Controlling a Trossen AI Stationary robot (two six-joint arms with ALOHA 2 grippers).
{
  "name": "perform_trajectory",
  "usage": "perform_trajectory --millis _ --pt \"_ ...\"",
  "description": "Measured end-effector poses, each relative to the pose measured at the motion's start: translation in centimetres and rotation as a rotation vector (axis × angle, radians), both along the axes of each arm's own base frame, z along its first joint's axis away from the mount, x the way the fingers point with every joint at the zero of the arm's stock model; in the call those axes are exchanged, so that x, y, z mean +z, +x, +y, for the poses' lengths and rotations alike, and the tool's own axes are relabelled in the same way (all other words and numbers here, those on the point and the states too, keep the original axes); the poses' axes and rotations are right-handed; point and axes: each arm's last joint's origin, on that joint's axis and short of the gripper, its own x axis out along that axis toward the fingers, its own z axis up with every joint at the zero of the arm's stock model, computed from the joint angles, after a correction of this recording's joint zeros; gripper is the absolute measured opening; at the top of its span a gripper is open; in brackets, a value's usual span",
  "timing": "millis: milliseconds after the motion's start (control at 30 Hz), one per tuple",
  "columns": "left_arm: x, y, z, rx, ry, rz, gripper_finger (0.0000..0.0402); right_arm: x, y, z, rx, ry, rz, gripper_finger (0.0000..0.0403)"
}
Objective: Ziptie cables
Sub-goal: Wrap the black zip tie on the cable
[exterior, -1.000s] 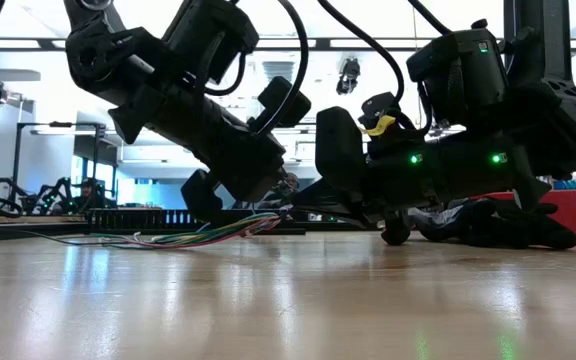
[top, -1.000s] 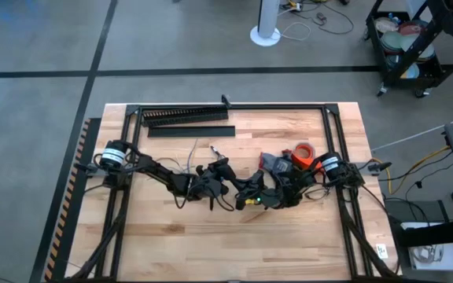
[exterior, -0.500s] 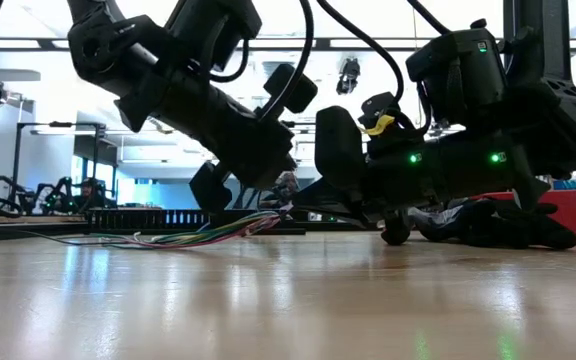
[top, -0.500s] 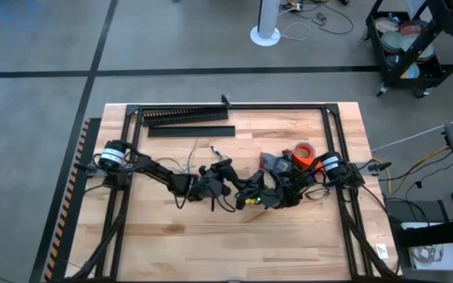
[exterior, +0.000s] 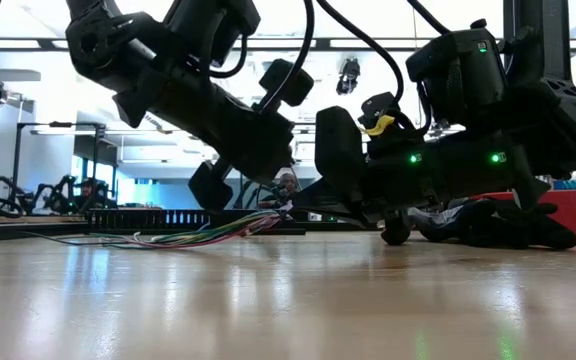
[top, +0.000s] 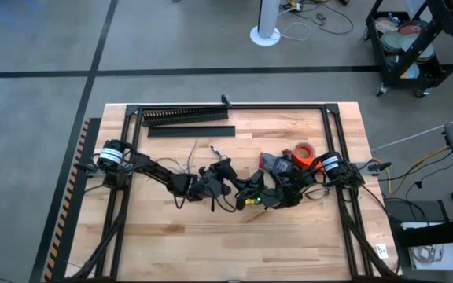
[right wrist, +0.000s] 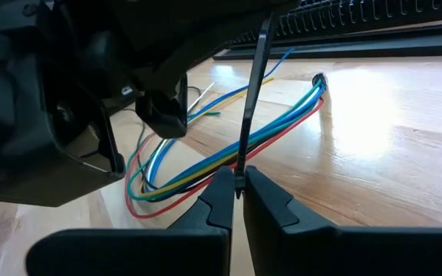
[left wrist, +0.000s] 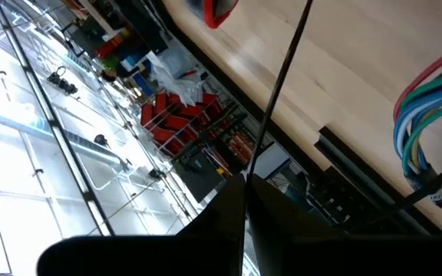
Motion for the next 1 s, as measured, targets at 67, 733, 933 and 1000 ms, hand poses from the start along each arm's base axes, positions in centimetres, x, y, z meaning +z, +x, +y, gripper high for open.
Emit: perform_trajectory --millis 67,733,933,1000 --pt "-0.02 -0.01 -0.03 -0.002 -0.006 -0.003 0.0000 0.00 0.00 0.00 0.000 -0.001 0.001 0.0000" --pt "-0.05 -0.03 -0.93 -0.032 -0.051 -0.033 0.0000 0.00 0.00 -0.01 0.000 -0.001 0.001 0.0000" --pt "0.06 0.01 -0.23 0.005 -0.034 -0.030 0.0000 -0.01 0.01 0.00 0.003 -0.012 0.006 0.0000" --pt "0.12 0.01 -0.15 0.011 -0.032 -0.032 0.0000 -0.04 0.00 0.05 0.012 -0.025 0.015 0.0000"
